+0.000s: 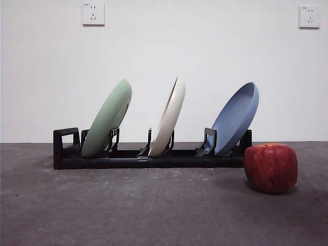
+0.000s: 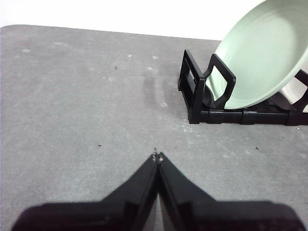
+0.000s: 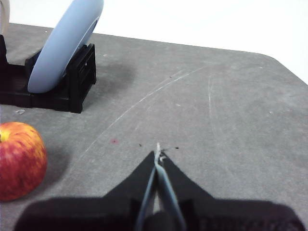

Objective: Take the green plate from the plate rack,put the plate on the table,take the apple from the table,put the apple in the plate

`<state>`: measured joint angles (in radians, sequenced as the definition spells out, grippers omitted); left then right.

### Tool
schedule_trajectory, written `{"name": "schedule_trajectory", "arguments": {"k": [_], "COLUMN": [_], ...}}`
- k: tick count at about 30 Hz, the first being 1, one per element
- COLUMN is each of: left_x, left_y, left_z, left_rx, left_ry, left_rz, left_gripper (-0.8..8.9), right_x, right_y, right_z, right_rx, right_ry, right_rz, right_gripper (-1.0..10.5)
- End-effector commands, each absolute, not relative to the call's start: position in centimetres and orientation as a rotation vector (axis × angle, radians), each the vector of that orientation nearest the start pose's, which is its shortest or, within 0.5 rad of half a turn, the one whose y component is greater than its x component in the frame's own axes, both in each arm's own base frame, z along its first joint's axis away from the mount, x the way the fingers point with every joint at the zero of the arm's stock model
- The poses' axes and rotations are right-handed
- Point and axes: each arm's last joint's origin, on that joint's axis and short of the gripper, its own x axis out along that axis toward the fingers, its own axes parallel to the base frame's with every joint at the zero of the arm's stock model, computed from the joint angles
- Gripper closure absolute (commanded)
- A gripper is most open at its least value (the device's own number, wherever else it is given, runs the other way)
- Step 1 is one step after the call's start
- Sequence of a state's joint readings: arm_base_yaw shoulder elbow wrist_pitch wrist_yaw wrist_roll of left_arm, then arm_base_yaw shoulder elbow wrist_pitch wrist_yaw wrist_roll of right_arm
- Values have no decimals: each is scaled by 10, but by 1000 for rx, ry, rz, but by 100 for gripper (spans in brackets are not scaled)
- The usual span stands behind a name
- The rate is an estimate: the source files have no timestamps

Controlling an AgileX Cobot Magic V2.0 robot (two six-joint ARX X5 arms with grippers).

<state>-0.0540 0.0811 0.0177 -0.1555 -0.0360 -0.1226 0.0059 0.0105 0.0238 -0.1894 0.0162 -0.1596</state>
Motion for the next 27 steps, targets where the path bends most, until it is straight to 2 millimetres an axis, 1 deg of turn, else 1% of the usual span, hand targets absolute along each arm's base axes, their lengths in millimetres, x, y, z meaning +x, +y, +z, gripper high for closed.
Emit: {"name": "schedule_trajectory", "arguments": {"k": [1, 3, 6, 13, 17, 18, 21, 24, 27], "left_x": [100, 100, 100, 100, 98, 98, 96, 95, 97], "left_y": [-5, -5, -5, -9, -12, -12, -14, -14, -14], "left_z": [147, 147, 147, 149, 157, 160, 180, 207, 241], "left_rx": [-97, -98, -106, -310, -409, -411, -409, -402, -390], "left_ry": [218, 218, 219, 228, 233, 228, 196, 155, 123], "left_rz": [-9, -11, -24, -141, -239, -259, -312, -327, -337], "left_gripper": [817, 817, 817, 817, 818, 818, 819, 819, 819], "right_x": [96, 96, 96, 96, 95, 95, 91, 87, 82], "right_y": [0, 0, 1, 1, 1, 1, 3, 3, 3], "right_z": [150, 150, 150, 150, 157, 161, 183, 212, 249], "right_rx": [-174, -159, -59, 380, 532, 545, 551, 545, 501], "right_ry": [181, 181, 180, 179, 157, 143, 76, -8, -87], "right_rz": [2, 3, 11, -17, -16, 0, 66, 102, 121], "right_gripper": [946, 946, 946, 946, 947, 949, 957, 957, 957]}}
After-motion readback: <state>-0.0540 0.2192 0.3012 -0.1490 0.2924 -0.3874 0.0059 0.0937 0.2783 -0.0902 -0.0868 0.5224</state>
